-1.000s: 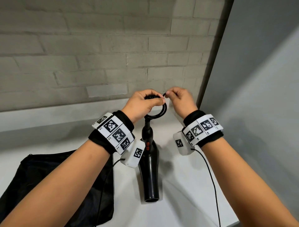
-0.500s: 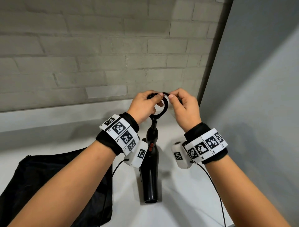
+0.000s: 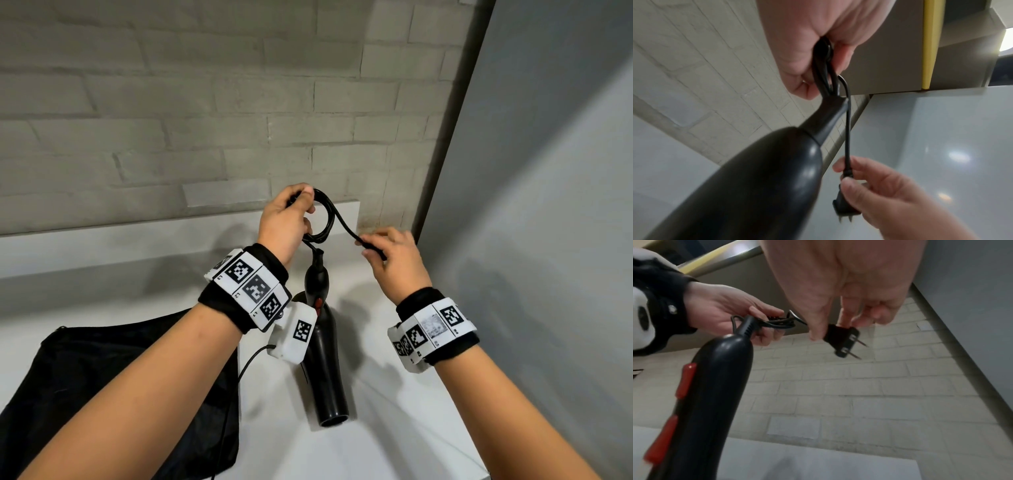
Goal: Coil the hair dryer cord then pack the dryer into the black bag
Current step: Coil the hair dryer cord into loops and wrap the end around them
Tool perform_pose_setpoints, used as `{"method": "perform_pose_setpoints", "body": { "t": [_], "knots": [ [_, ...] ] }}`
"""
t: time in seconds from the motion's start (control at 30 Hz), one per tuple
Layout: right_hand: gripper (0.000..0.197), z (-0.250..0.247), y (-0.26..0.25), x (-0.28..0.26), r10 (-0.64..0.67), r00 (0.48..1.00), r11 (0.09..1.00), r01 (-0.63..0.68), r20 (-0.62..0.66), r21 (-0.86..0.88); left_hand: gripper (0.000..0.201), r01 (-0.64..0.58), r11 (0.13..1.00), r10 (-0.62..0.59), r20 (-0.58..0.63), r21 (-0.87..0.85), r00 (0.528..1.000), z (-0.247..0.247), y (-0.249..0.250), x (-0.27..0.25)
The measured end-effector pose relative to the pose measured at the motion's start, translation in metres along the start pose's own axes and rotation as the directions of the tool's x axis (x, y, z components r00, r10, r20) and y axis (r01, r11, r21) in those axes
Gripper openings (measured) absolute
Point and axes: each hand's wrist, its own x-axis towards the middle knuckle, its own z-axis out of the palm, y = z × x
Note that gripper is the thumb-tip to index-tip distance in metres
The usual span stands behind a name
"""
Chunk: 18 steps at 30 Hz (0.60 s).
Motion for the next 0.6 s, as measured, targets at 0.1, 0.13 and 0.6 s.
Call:
{"method": "perform_pose_setpoints", "body": {
  "t": [0.1,0.13,0.6],
  "knots": [
    [0.019,-0.006,-0.013,0.009,0.138,0.990,0.960,-0.133,-0.002,0.246,0.021,-0.034,0.999,0.034,-0.005,0.021,0.999,0.004,-0.001,-0.001],
    [0.019,-0.009,-0.020,0.010,0.154,0.988,0.939,-0.148,0.005,0.311,0.021,-0.039,0.999,0.039,-0.009,0.022,0.999,0.004,-0.001,0.000],
    [0.009,-0.005,-0.058,0.021,-0.021,0.975,0.919,0.106,-0.223,0.379,0.026,-0.023,0.988,0.007,0.104,0.154,0.995,0.009,0.002,-0.009]
  ]
}}
